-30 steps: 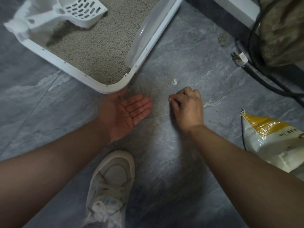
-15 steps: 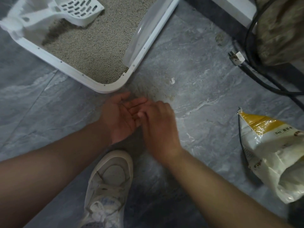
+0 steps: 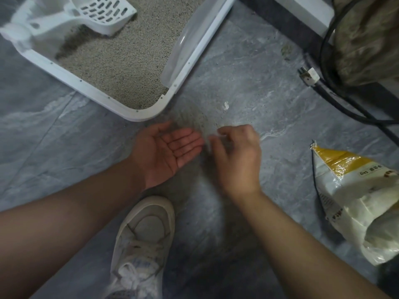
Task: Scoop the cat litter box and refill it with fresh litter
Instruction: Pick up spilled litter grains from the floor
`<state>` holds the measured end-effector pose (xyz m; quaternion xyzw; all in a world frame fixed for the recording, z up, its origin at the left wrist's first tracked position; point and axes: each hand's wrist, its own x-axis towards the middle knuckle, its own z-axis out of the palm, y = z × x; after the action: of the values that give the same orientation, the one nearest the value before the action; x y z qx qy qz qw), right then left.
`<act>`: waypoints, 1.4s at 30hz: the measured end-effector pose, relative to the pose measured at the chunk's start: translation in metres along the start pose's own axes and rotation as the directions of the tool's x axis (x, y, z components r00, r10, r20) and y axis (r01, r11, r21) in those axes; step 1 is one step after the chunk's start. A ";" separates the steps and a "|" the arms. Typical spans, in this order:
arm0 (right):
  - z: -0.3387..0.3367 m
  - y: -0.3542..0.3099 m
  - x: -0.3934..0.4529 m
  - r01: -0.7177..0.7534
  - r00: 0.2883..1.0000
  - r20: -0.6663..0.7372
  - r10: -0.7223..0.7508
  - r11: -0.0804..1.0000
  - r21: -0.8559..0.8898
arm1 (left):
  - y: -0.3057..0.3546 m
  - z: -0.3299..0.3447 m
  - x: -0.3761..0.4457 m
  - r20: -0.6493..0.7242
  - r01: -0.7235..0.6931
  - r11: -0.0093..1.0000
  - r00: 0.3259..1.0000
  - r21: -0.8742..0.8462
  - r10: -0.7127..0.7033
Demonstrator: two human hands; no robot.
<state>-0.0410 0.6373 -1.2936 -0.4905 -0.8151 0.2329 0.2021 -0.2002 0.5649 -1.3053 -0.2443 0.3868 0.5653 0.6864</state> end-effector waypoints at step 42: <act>0.023 -0.054 -0.030 0.162 0.941 0.286 -0.180 0.983 0.083 | -0.001 0.012 -0.004 -0.040 0.023 0.996 0.999 0.083 -0.020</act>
<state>-0.0785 0.5847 -1.2842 -0.3720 -0.8683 0.3081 0.1132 -0.1961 0.5712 -1.2949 -0.2308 0.4209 0.5364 0.6942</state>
